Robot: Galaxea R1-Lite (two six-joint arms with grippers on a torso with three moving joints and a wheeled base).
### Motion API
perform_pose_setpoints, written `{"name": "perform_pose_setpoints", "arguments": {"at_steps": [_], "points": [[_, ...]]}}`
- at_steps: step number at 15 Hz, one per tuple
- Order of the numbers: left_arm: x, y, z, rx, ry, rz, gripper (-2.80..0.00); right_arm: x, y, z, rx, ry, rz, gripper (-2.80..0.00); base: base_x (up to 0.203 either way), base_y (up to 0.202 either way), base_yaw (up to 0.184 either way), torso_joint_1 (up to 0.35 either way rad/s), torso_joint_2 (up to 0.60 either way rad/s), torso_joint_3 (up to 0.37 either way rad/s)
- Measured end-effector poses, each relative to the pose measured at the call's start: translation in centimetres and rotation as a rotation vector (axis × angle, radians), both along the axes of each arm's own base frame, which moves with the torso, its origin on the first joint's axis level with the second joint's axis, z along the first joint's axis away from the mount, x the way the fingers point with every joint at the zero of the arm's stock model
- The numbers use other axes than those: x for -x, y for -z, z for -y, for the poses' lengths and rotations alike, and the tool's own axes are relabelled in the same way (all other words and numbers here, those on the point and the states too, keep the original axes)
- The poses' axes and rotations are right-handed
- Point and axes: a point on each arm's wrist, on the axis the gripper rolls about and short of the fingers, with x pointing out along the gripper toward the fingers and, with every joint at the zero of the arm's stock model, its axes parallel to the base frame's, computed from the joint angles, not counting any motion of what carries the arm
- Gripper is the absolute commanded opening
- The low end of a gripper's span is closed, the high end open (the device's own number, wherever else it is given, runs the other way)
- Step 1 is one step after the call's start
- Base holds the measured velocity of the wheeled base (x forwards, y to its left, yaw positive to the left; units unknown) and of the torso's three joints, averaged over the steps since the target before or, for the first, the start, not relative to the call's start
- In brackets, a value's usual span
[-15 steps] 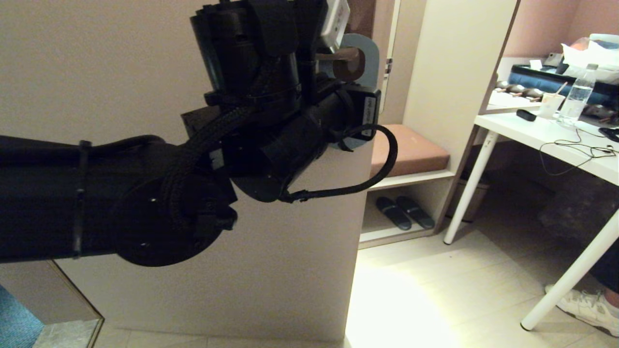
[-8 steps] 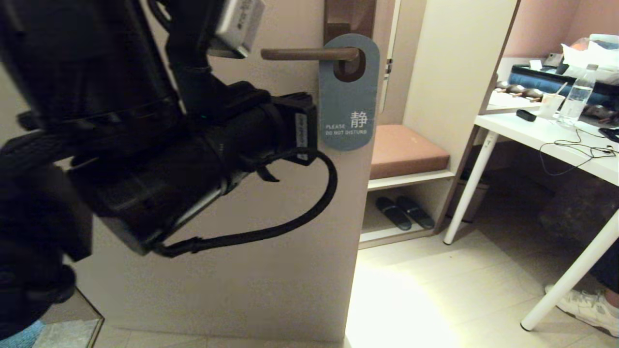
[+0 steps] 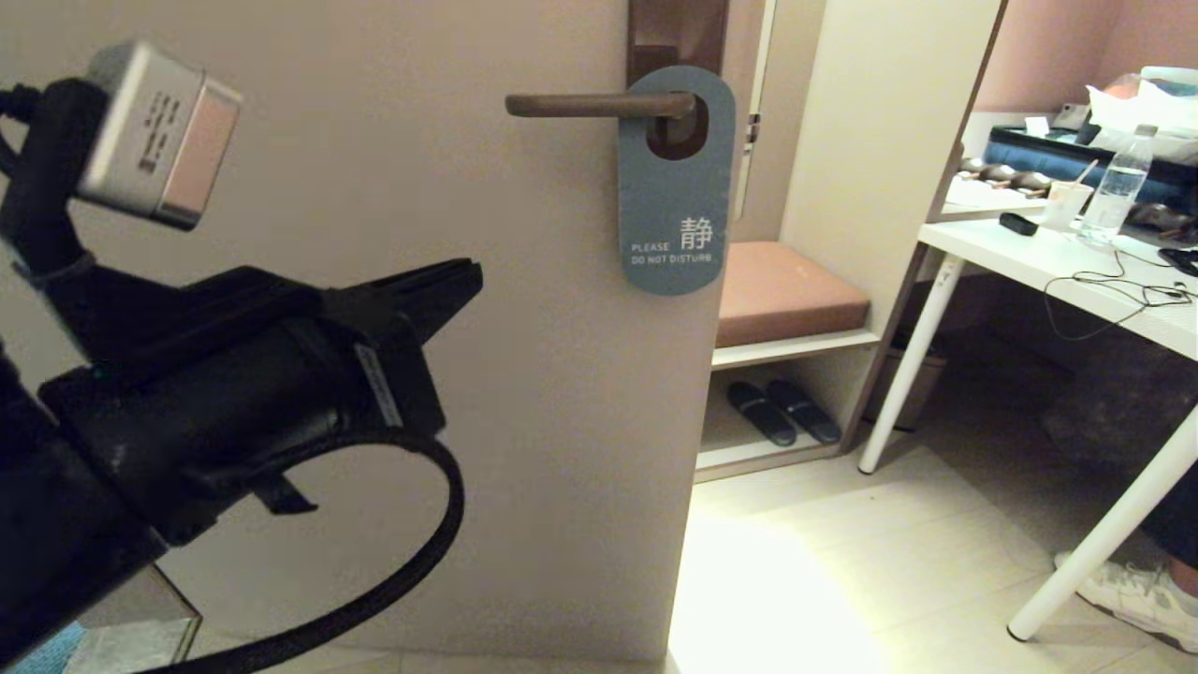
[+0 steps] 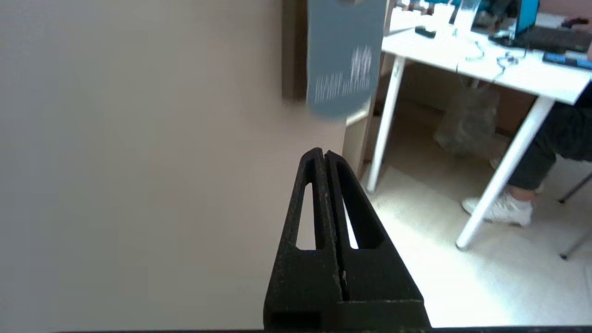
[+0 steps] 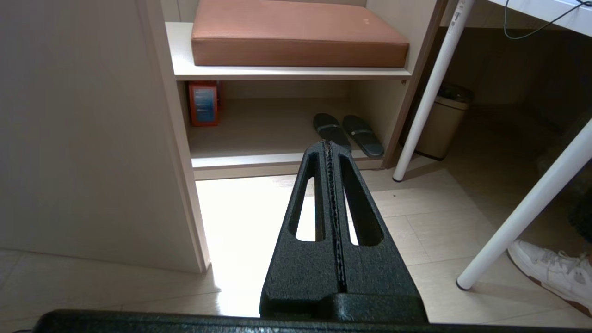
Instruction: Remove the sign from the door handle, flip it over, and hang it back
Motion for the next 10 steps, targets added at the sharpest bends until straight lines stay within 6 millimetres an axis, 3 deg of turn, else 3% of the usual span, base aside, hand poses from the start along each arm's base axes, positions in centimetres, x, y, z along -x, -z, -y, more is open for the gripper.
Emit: {"name": "perform_pose_setpoints", "arguments": {"at_steps": [4,10], "points": [[1.8,3.3,-3.5,-0.014,-0.043,-0.064,-2.80,0.0,0.0,0.0,0.000,-0.001,0.000,-2.80,0.000,0.000,0.000,0.000,0.00,0.000],[4.7,8.8,-10.5,-0.028,-0.294,-0.104,-2.80,0.0,0.0,0.0,0.000,-0.001,-0.001,-2.80,0.000,0.000,0.000,0.000,0.00,0.000]]}}
